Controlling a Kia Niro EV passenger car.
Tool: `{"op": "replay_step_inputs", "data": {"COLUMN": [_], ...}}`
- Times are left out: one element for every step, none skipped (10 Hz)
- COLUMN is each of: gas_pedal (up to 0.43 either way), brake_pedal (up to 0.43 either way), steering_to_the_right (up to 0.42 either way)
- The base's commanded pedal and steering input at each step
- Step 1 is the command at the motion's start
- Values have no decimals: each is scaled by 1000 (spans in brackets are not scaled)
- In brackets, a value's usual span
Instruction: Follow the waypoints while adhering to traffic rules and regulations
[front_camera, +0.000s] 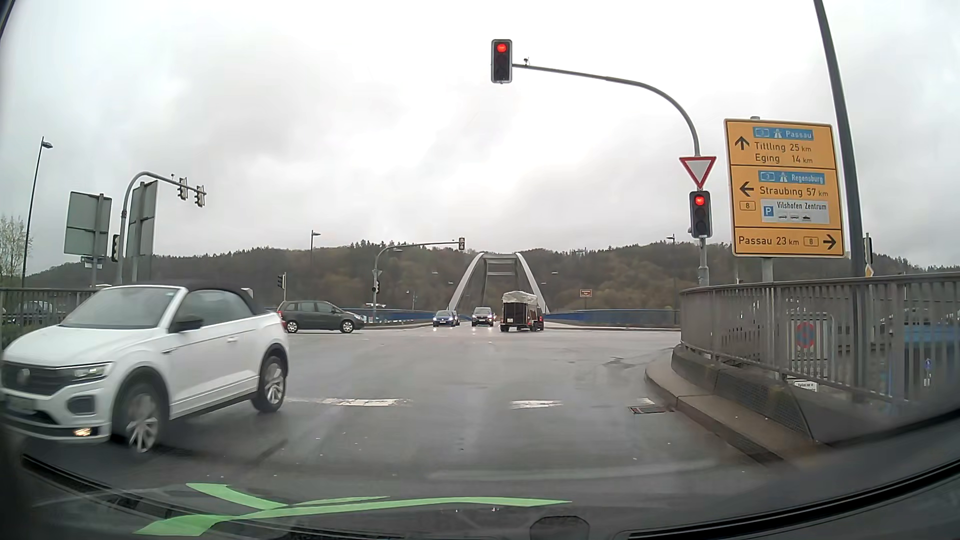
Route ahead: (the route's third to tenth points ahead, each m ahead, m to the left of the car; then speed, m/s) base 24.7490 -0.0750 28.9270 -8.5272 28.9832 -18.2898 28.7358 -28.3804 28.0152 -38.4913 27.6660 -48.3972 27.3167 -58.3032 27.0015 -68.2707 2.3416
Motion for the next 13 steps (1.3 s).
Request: {"op": "replay_step_inputs", "data": {"gas_pedal": [0,0,0,0,0,0,0,0,0,0,0,0,0], "brake_pedal": [67,67,67,67,61,55,49,37,24,18,0,0,0], "steering_to_the_right": [0,0,1,1,1,-2,-2,-3,-4,-5,-5,-5,-5]}}
